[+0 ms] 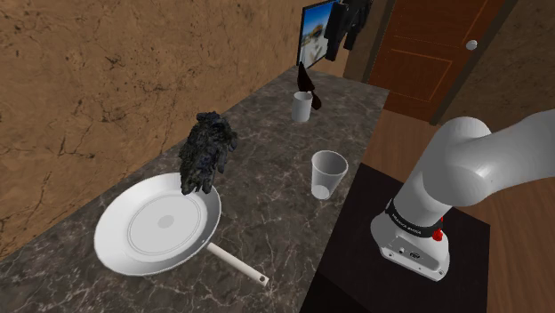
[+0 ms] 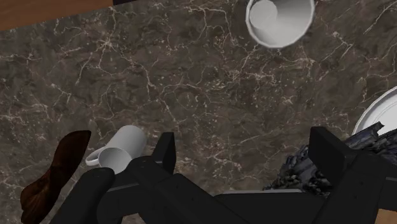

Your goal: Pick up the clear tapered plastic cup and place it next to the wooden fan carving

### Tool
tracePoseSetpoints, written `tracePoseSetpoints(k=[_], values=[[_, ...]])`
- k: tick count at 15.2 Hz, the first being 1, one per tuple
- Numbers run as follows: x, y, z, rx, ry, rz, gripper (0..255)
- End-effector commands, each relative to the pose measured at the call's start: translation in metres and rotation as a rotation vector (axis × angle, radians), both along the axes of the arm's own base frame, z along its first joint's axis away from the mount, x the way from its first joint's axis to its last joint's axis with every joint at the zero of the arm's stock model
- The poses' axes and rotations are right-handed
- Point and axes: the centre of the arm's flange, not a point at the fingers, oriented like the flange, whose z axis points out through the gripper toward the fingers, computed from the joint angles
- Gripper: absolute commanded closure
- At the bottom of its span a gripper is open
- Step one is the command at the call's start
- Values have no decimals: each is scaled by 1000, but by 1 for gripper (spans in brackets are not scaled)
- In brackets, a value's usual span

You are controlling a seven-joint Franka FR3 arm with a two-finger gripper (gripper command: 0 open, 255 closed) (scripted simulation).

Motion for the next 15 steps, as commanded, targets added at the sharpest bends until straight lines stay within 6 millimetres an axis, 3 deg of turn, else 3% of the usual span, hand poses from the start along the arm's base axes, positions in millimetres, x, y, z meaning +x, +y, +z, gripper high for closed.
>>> tracePoseSetpoints(k=[1,15], values=[[0,0,0,0,0,0,0],[-36,98,-157,-70,66,-62,0]])
